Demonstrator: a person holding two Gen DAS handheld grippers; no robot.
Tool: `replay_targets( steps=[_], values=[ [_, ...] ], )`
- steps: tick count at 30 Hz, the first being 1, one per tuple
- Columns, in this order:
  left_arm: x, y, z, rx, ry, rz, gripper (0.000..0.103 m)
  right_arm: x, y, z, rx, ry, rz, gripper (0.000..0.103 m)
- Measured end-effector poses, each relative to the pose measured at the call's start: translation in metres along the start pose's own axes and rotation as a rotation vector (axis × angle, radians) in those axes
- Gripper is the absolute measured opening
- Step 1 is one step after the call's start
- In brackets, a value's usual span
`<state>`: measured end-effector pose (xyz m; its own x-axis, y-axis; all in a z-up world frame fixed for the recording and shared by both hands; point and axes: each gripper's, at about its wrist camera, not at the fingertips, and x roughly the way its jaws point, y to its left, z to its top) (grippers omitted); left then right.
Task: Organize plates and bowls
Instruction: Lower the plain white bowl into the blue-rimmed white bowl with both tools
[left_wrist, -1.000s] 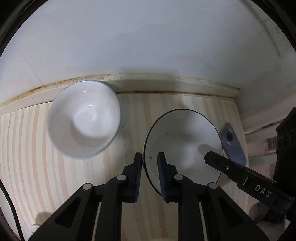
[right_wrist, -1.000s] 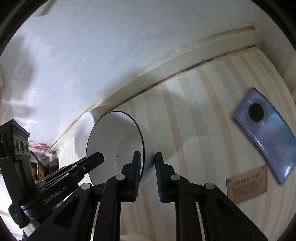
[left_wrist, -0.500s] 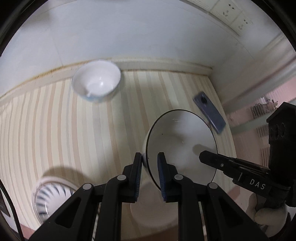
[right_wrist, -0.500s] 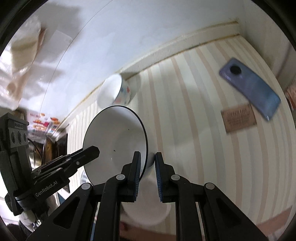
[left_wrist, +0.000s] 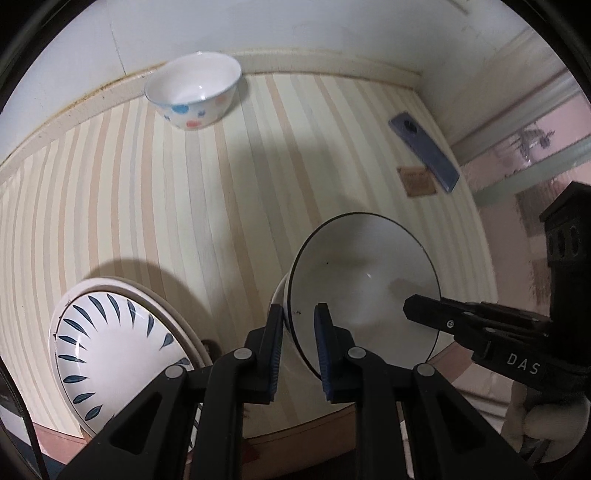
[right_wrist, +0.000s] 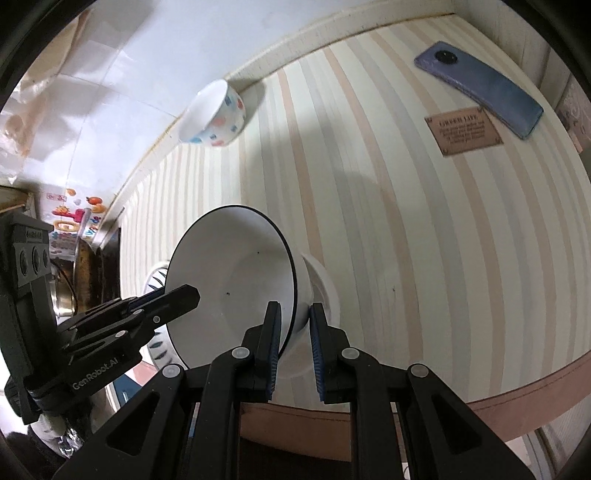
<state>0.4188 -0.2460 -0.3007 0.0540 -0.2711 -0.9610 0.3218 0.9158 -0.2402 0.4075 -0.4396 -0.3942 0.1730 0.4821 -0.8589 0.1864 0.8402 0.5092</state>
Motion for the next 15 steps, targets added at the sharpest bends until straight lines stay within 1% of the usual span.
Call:
replay_targets(
  steps=[6, 15],
  values=[
    [0.016, -0.003, -0.006, 0.021, 0.038, 0.036, 0.015, 0.011, -0.004, -0.007, -0.017, 0.026, -0.024, 0.017],
    [0.027, -0.006, -0.011, 0.032, 0.062, 0.074, 0.015, 0.023, -0.003, -0.004, -0.032, 0.055, -0.044, 0.017]
  ],
)
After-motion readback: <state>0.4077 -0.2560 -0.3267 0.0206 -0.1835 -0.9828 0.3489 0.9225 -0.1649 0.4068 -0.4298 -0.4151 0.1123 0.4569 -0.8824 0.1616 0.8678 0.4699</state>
